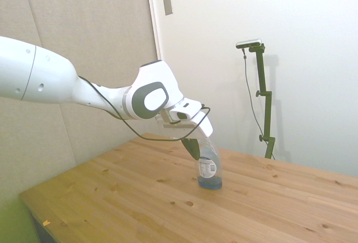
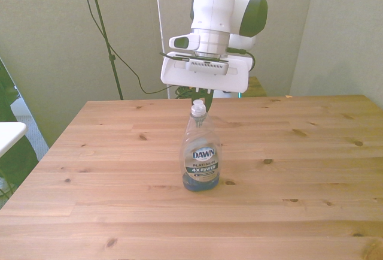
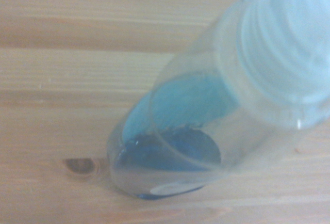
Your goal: Knock down the dish soap
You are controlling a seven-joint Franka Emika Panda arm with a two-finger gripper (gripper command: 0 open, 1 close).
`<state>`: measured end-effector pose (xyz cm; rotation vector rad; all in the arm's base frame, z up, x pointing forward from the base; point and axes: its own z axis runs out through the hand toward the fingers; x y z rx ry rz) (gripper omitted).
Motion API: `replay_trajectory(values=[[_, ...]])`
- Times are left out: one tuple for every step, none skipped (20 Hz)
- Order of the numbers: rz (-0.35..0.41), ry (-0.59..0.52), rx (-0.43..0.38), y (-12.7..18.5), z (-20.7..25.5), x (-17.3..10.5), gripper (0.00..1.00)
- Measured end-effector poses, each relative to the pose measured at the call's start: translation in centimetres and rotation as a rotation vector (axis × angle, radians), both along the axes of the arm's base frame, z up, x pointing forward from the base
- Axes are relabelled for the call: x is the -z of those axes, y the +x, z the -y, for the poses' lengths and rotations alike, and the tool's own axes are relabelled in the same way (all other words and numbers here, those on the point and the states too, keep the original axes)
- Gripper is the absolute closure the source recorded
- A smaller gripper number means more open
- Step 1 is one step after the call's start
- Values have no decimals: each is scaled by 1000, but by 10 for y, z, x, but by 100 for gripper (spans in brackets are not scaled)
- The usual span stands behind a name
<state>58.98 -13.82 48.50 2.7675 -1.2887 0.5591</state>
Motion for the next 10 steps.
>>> replay_trajectory(values=[[8, -2, 3, 5, 0, -1, 100], [18, -4, 10, 11, 0, -1, 100], [29, -4, 19, 17, 0, 0, 100], [37, -3, 31, 23, 1, 3, 100], [49, -2, 41, 30, 1, 5, 100], [62, -2, 51, 36, 2, 7, 100], [74, -1, 63, 43, 1, 9, 100], [86, -1, 72, 50, 2, 12, 100], [96, -1, 81, 56, 1, 14, 100], [105, -1, 89, 62, 1, 16, 100]])
